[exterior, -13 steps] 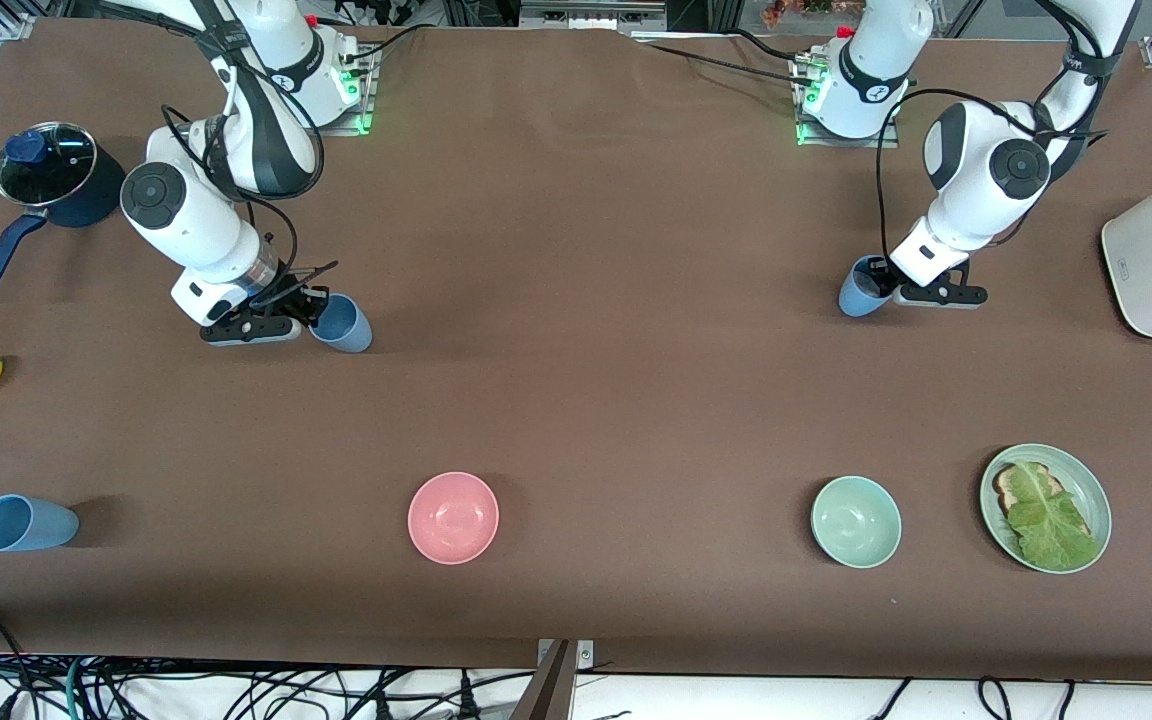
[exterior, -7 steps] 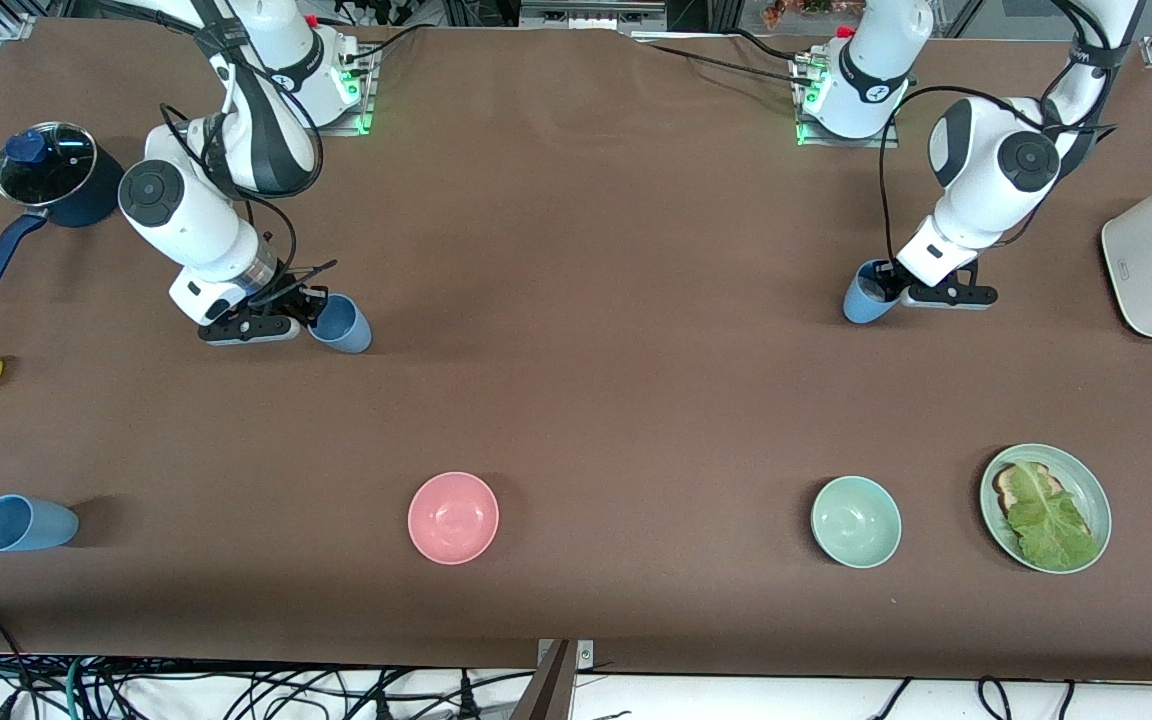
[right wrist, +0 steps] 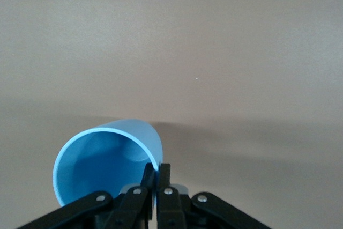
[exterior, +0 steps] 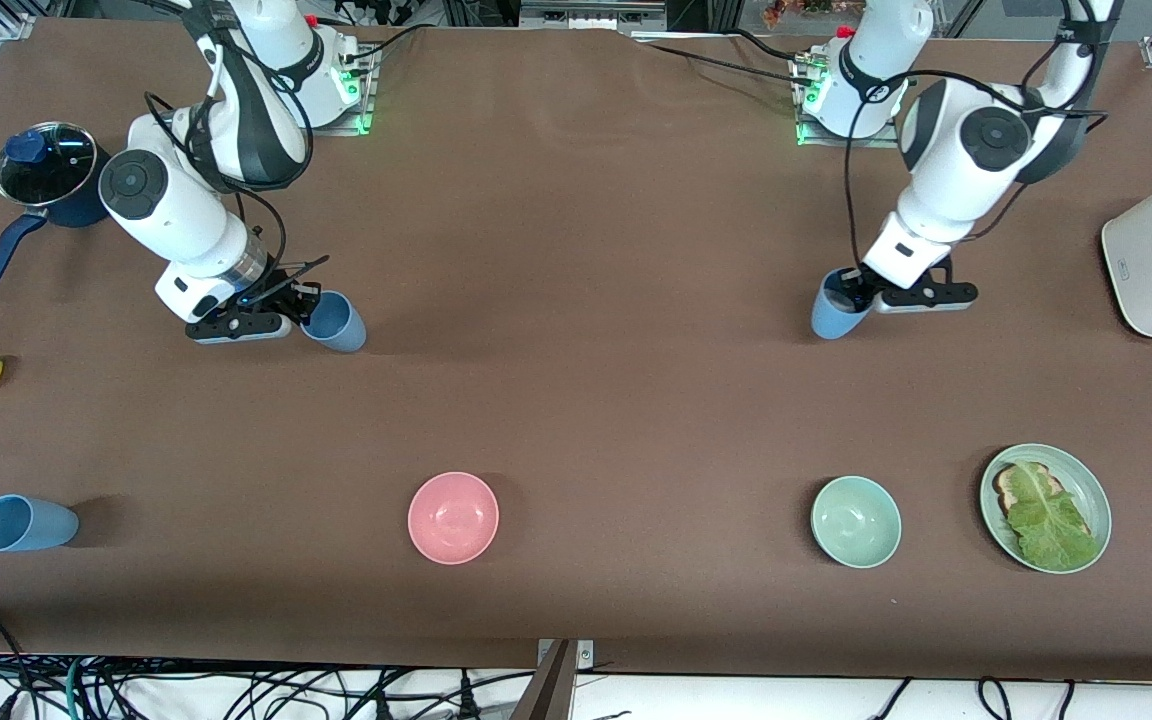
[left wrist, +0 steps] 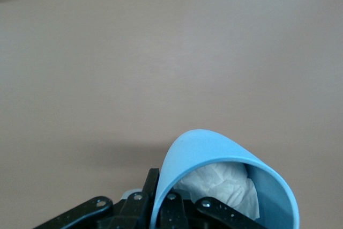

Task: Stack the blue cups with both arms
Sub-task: 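Lift both blue cups and carry them toward each other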

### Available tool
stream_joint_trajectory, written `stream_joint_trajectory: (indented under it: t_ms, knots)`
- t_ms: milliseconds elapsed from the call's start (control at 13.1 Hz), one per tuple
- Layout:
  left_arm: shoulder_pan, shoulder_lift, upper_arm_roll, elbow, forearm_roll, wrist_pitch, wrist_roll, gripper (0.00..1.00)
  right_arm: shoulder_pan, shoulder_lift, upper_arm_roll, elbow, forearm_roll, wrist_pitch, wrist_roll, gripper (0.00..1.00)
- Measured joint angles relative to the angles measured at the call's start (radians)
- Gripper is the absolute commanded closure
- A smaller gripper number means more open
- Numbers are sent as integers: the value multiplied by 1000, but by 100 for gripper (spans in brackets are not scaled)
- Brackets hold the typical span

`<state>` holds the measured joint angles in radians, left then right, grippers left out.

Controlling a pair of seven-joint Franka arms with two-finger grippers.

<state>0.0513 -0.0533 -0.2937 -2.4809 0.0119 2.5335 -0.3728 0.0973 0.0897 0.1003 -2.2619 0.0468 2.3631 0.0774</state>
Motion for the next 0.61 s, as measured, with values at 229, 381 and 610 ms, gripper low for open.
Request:
stream_joint_trajectory:
  t_ms: [229,381,610]
  knots:
    - [-3,7,-92,47,0,-19,-162,100,0,-7,-1,91,-3,-126,0,100]
    - [-4,34,-162,92,0,-33,-288,100,0,-7,-1,150,-18,-194,0,100]
    - [-15,111,-247,168,2,-38,-465,100,-1,-4,-1,243,-26,-293,0,100]
